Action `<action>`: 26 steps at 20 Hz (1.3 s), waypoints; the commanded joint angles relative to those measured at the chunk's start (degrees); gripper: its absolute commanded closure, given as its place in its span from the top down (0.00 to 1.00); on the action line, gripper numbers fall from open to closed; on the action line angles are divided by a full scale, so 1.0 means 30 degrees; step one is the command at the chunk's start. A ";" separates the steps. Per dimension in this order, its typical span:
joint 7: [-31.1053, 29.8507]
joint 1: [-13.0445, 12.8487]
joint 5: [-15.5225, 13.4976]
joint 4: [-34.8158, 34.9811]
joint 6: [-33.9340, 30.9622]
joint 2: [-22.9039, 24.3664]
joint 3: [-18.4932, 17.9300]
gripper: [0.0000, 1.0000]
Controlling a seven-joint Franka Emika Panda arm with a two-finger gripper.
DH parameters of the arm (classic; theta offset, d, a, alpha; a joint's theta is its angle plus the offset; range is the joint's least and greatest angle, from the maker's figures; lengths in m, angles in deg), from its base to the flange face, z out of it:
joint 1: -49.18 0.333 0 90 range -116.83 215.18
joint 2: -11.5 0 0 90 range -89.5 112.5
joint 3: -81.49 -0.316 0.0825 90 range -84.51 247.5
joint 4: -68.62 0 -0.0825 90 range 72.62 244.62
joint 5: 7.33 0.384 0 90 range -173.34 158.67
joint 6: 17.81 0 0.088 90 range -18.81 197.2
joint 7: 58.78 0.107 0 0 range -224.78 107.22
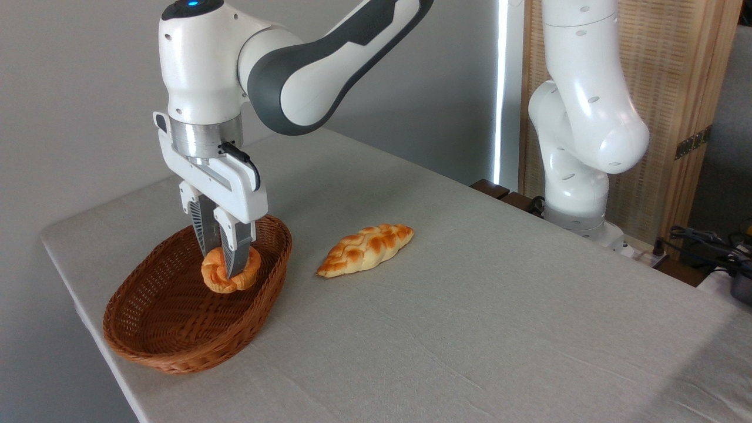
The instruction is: Put bread into the basket
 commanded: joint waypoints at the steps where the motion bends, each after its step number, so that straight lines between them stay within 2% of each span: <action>1: -0.0250 0.0020 -0.0406 -0.0311 0.0188 -0.0065 -0.0004 1.00; 5: -0.0251 0.0049 -0.0464 -0.0311 0.0159 0.0227 -0.0092 1.00; 8: -0.0222 0.0137 -0.0377 -0.0282 -0.0221 0.1396 -0.0268 1.00; 10: 0.0011 0.0283 -0.0201 -0.0252 -0.1679 0.2275 -0.0384 1.00; 11: 0.0158 0.0255 -0.0172 -0.0136 -0.2383 0.2743 -0.0820 1.00; 16: 0.2820 0.0255 0.1760 -0.0047 -0.5490 0.4006 -0.2287 1.00; 20: 0.3411 0.0255 0.3019 0.0071 -0.6754 0.4563 -0.3108 1.00; 26: 0.3411 0.0255 0.3140 0.0012 -0.6785 0.4916 -0.4223 1.00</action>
